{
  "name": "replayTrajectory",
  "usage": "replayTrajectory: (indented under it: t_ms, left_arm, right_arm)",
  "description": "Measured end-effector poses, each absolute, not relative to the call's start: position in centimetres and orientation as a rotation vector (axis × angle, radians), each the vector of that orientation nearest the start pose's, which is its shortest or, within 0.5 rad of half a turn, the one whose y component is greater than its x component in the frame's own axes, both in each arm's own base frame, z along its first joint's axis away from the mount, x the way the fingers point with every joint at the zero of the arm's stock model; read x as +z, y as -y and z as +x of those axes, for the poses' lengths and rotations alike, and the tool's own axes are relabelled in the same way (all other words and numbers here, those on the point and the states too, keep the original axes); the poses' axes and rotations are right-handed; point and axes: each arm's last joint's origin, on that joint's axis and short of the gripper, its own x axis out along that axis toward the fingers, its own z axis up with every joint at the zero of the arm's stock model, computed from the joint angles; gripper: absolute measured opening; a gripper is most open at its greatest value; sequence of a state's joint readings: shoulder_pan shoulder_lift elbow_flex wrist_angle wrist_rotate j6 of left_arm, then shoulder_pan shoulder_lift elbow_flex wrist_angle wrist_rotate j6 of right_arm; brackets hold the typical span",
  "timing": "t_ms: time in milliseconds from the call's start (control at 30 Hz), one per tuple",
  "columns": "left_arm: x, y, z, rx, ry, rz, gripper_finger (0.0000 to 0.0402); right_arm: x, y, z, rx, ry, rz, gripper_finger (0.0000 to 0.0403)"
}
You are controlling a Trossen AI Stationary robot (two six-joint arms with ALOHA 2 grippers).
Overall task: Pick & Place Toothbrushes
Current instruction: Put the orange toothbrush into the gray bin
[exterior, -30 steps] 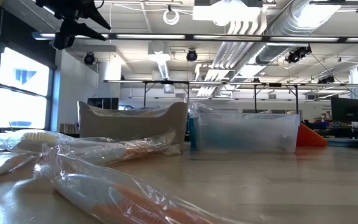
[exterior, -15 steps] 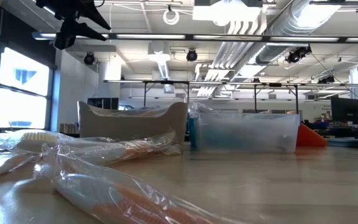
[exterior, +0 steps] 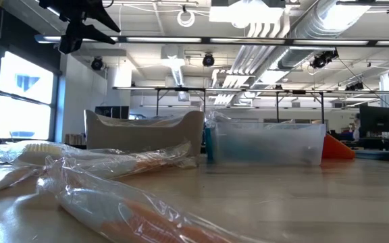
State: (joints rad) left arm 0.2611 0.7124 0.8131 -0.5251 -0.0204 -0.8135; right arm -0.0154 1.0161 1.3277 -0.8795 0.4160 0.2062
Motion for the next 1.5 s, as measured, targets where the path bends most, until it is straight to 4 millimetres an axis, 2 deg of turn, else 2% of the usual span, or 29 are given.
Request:
replayTrajectory:
  t_ms: [333,467,667,867,1100,1300,1500]
  left_arm:
    - [32.1,-3.8,14.1,0.432,-0.285,-0.860,0.0127]
    - [32.2,-3.8,14.2,0.429,-0.266,-0.939,0.0127]
    - [33.3,-2.7,14.9,0.246,-0.210,-0.971,0.0127]
    - [34.0,-0.6,15.5,0.157,-0.163,-0.927,0.0127]
    - [32.9,2.9,16.5,0.163,-0.257,-1.010,0.0127]
    - [31.2,6.6,18.4,0.191,-0.335,-1.086,0.0127]
    - [31.0,9.7,20.2,0.223,-0.373,-1.092,0.0127]
  right_arm:
    - [40.9,1.4,17.5,-0.475,-0.515,0.084,0.0003]
    - [40.9,1.4,17.5,-0.475,-0.514,0.083,0.0003]
    - [41.0,1.4,17.5,-0.475,-0.514,0.083,0.0003]
    - [40.9,1.3,17.5,-0.440,-0.519,0.094,0.0003]
    - [40.9,1.3,17.5,-0.416,-0.529,0.067,0.0003]
    - [40.9,1.3,17.7,-0.410,-0.537,0.047,0.0003]
    - [40.8,1.3,17.7,-0.410,-0.538,0.047,0.0003]
